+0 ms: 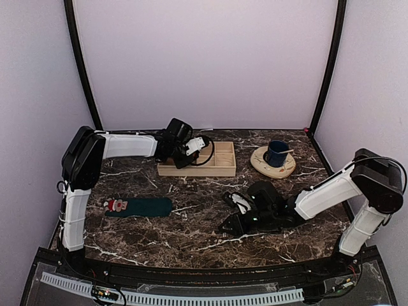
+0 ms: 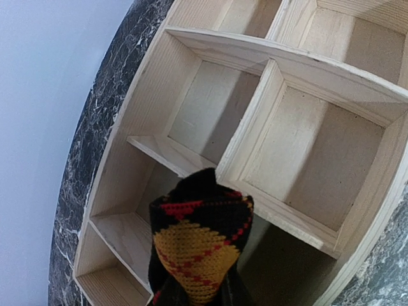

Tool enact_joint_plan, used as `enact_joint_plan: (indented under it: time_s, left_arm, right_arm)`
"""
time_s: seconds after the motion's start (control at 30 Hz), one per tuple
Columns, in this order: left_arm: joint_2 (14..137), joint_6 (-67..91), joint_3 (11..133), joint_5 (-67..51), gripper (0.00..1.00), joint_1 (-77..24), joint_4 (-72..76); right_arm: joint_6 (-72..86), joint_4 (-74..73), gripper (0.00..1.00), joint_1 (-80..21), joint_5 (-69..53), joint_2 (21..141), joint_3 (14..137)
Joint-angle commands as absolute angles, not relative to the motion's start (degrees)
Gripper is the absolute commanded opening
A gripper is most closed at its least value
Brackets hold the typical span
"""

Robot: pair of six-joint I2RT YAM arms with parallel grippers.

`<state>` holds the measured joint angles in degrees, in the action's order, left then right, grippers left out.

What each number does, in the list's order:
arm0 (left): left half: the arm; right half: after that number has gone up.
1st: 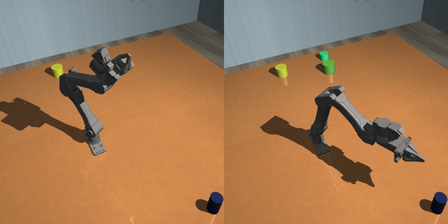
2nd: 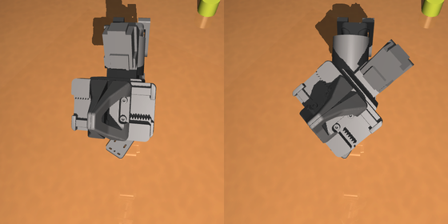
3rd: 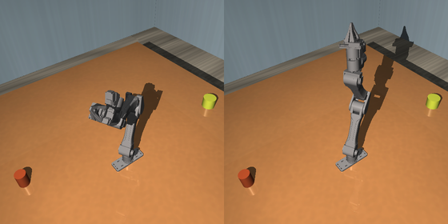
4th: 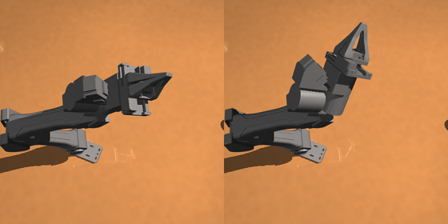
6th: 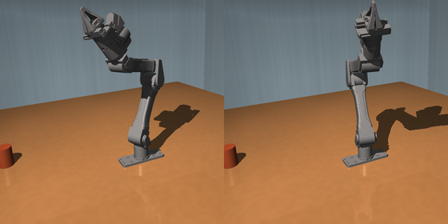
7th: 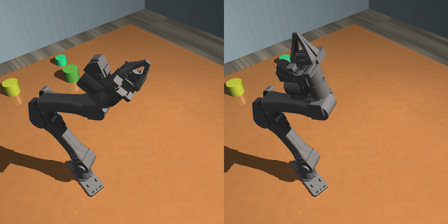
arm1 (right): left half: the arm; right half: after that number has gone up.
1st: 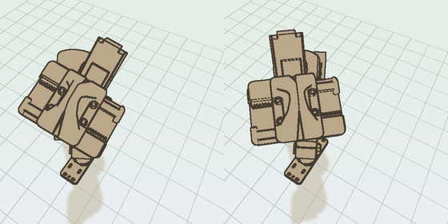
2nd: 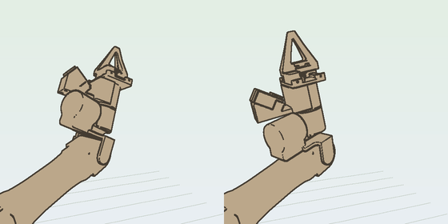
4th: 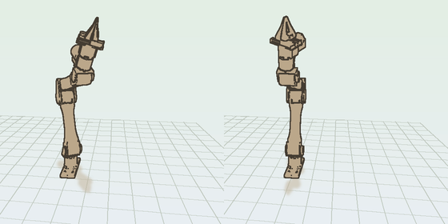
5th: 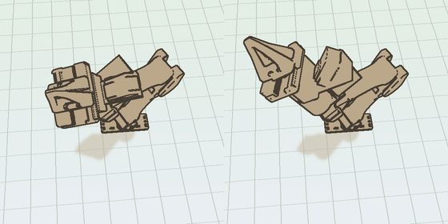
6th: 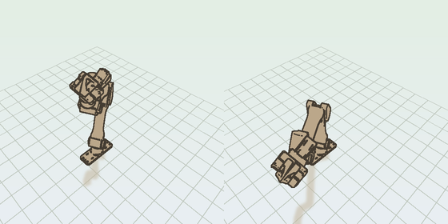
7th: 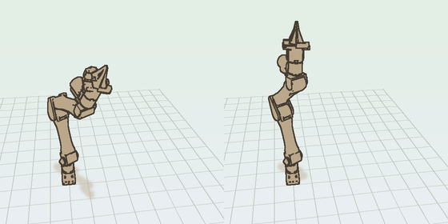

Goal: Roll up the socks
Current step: Place the sock in the storage box.

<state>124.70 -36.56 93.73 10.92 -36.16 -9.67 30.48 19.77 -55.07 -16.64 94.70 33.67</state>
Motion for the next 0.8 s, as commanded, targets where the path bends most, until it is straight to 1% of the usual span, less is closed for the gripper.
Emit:
enact_joint_plan:
  time_s: [0.0,0.4,0.77]
  left_arm:
    - [125.6,-32.5,95.6,10.7,0.00,-36.3,-18.1]
    - [125.9,-29.3,96.0,10.7,0.00,-37.4,-25.0]
    - [130.3,-22.6,106.3,8.3,0.00,-37.7,-38.5]
  right_arm:
    - [29.7,21.9,0.45,-54.4,-17.4,95.2,32.9]
    - [29.9,22.9,0.45,-54.2,-18.1,95.4,32.7]
    - [29.6,22.3,0.46,-54.2,-18.3,95.5,33.4]
